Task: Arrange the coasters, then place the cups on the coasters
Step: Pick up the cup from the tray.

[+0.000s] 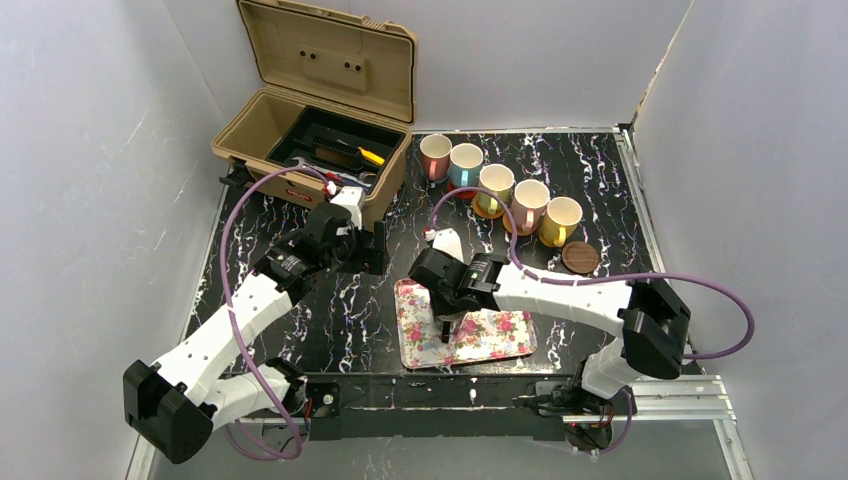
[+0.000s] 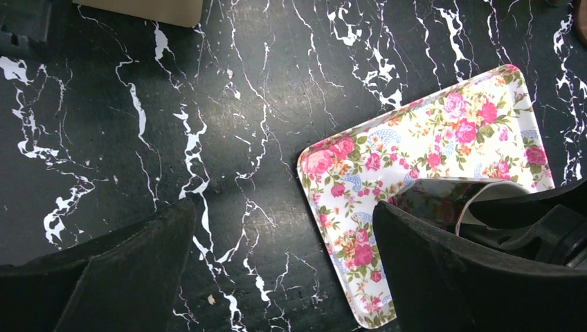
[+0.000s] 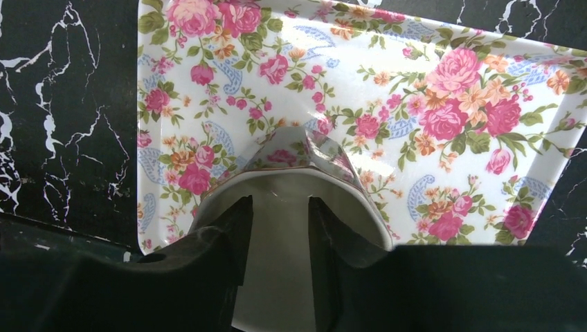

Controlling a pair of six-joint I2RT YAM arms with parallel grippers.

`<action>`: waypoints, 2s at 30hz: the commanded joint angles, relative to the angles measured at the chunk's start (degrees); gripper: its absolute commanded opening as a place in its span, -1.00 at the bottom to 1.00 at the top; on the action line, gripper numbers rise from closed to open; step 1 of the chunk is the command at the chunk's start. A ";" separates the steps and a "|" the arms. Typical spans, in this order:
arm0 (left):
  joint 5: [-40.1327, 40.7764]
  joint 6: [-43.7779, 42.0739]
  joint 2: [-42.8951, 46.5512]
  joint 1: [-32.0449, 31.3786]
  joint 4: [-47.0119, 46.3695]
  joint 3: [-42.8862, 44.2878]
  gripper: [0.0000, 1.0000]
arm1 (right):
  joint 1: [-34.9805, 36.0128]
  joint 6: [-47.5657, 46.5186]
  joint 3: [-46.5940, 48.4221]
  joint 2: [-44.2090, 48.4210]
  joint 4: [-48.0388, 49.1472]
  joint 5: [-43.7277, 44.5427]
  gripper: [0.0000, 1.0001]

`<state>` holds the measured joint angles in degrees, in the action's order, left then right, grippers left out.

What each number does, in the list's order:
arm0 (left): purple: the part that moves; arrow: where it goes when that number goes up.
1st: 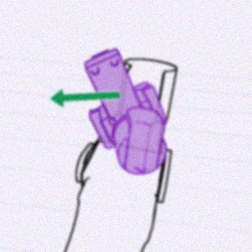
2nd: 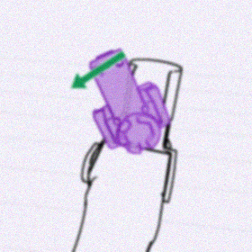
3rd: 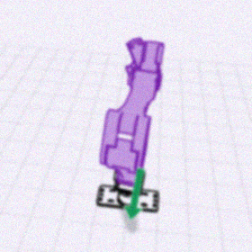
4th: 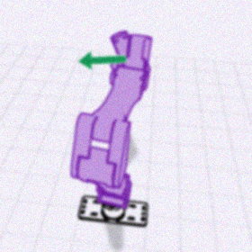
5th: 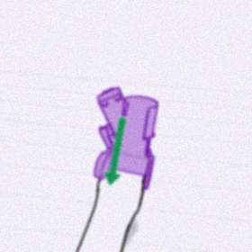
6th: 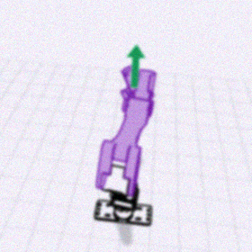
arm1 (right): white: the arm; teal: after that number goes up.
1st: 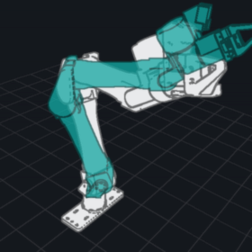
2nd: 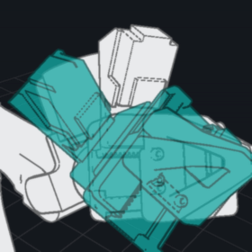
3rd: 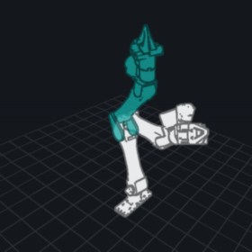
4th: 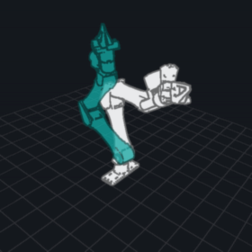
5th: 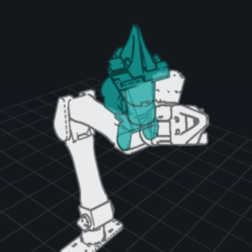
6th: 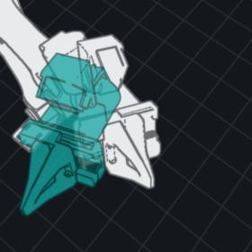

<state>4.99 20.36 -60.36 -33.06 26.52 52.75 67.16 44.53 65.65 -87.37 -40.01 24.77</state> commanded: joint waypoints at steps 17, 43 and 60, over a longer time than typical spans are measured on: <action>2.61 -1.68 2.85 0.43 0.17 -0.54 0.96 | 1.91 0.55 7.98 4.63 -2.99 -0.18 -0.12; 2.88 -1.72 3.01 0.45 0.46 -0.72 0.97 | 3.12 -2.83 6.91 -1.53 -4.93 3.38 -0.97; 3.94 -2.43 4.88 0.45 0.38 -1.06 0.97 | -10.41 -33.20 15.83 7.59 -13.72 -2.37 -0.97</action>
<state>7.55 18.98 -57.28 -32.95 26.22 52.73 63.79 21.47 77.23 -84.79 -53.25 24.84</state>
